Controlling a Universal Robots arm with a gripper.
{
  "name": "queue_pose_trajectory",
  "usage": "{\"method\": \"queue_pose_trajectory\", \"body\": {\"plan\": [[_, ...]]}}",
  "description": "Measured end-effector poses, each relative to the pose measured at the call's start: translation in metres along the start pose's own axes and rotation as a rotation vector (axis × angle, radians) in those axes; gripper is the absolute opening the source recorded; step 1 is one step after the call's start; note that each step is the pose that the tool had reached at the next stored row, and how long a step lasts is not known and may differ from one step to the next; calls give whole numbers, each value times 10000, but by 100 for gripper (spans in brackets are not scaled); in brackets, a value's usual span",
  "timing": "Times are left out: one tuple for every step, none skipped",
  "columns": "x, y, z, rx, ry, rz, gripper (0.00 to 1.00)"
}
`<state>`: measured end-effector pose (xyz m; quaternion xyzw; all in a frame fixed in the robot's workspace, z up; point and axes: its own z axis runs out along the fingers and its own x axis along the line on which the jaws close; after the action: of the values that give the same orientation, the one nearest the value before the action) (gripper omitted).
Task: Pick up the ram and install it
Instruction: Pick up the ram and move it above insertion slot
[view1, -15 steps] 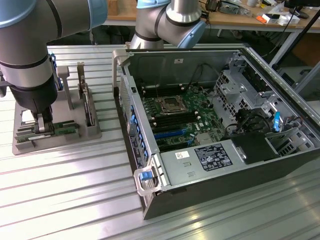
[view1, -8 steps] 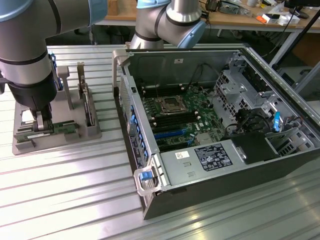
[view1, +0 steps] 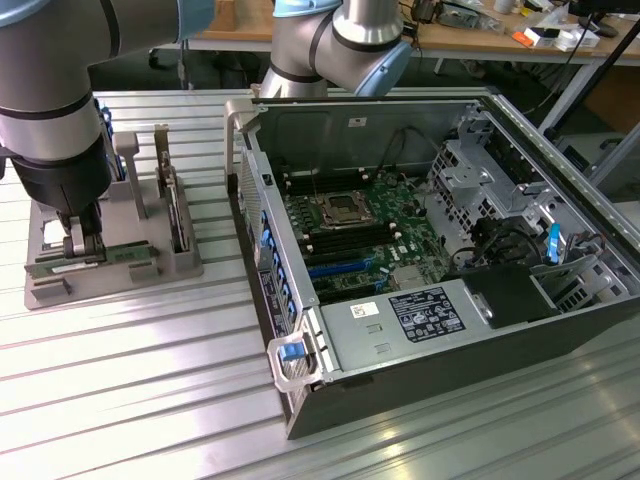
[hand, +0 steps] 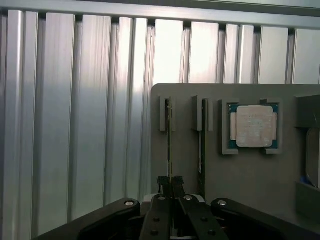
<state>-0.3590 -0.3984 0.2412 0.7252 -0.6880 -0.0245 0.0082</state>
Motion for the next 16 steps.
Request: {"method": "queue_pose_trajectory", "body": {"plan": [[0, 1, -15, 0, 0, 0, 12], [-1, 1, -27, -1, 1, 0, 12], [-1, 1, -36, 0, 0, 0, 12], [-1, 2, -46, 0, 0, 0, 12], [-1, 2, -51, 0, 0, 0, 12], [-1, 2, -55, 1, 0, 0, 12], [-2, 3, -61, 0, 0, 0, 12], [-2, 3, -65, 0, 0, 0, 12], [-2, 3, -70, 0, 0, 0, 12], [-2, 3, -75, 1, 0, -1, 12], [-2, 4, -89, 0, 1, 0, 12], [-2, 4, -97, 0, 0, 0, 12], [-3, 5, -104, 0, 0, 0, 12], [-3, 5, -117, 0, 0, 0, 12], [-3, 6, -124, 0, 0, 0, 12], [-3, 6, -130, -1, 0, 0, 12]]}}
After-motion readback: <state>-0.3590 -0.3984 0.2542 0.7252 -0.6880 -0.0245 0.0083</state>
